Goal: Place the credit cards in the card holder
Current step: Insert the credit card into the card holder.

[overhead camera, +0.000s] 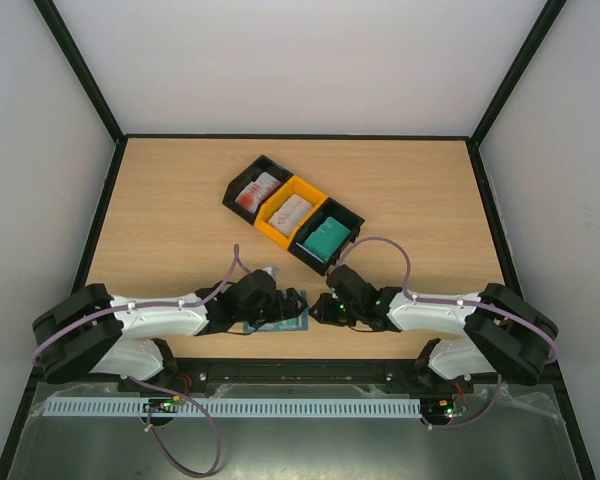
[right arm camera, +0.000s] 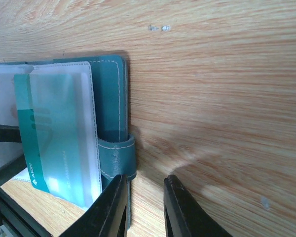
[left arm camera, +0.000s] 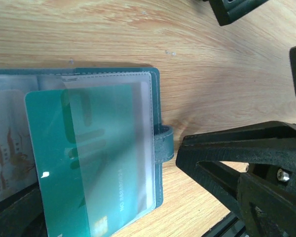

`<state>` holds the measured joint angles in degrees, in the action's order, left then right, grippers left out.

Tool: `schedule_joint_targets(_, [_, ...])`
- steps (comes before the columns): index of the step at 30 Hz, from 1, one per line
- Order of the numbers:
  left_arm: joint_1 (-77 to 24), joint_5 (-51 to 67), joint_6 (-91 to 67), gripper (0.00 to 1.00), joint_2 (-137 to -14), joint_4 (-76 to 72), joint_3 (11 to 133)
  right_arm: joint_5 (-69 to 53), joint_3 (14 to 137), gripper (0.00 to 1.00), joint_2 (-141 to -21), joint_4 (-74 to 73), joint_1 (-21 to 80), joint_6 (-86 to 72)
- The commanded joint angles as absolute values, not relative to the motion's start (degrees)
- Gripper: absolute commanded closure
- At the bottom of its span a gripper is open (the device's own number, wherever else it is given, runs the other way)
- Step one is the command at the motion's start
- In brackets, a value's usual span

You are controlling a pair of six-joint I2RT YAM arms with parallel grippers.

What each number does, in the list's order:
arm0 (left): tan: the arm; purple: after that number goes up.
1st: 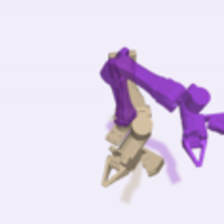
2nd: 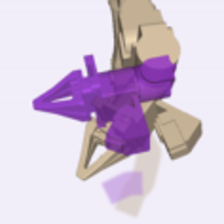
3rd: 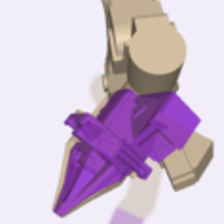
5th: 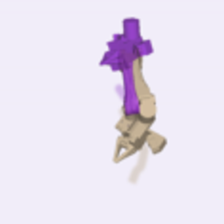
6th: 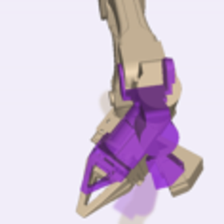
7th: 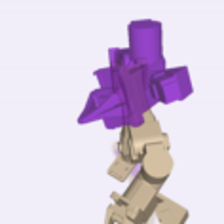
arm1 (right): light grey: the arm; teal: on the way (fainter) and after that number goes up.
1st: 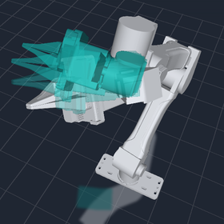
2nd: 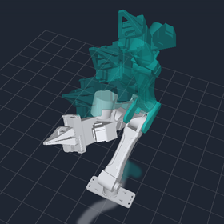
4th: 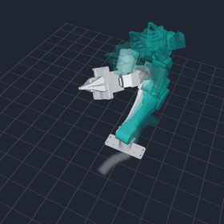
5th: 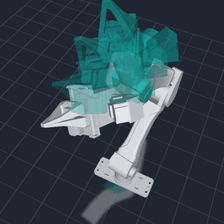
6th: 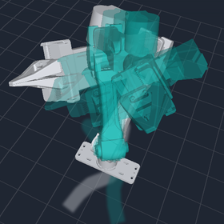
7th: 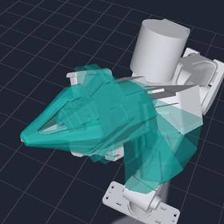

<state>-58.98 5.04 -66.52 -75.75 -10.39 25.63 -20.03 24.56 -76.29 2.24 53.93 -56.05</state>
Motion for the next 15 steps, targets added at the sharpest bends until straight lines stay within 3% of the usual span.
schedule_joint_targets(1, [-59.18, 4.76, -66.46, 0.02, -74.67, 0.64, 29.25, -20.38, 22.92, 0.78, -76.43, 1.81, 54.39, -55.64])
schedule_joint_targets(8, [-59.24, 2.03, -64.85, 0.02, -73.83, 10.63, 35.47, -21.33, 22.14, 0.76, -74.32, 4.31, 54.36, -55.12])
schedule_joint_targets(15, [-59.56, -1.08, -63.91, 0.01, -75.13, 20.42, 38.79, -20.79, 20.49, 0.66, -68.83, 6.16, 54.4, -55.5])
